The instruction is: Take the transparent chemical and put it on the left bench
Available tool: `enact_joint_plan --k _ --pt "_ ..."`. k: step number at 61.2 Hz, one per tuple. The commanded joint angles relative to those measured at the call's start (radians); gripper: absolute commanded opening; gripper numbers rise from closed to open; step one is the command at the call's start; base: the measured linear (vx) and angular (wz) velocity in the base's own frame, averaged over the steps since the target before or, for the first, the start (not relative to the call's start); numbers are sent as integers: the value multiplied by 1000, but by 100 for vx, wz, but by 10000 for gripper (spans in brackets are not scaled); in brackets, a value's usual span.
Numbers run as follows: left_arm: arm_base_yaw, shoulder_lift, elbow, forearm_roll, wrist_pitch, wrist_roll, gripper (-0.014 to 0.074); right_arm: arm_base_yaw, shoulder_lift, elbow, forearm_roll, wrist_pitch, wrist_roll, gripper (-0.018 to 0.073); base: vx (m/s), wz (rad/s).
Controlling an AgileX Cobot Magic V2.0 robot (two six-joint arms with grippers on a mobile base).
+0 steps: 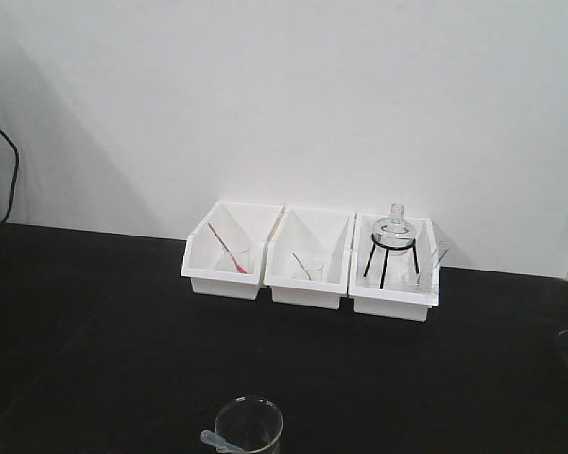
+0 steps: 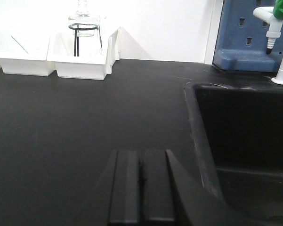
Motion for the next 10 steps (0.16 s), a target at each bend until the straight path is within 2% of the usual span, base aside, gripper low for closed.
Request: enact_joint_plan --k 1,10 --pt "-2 -19 16 -1 -78 -8 -3 -1 -14 6 -9 -82 -1 -8 0 0" --pt "-2 -19 16 -1 -78 -8 -3 -1 -14 6 -9 -82 -1 -8 0 0"
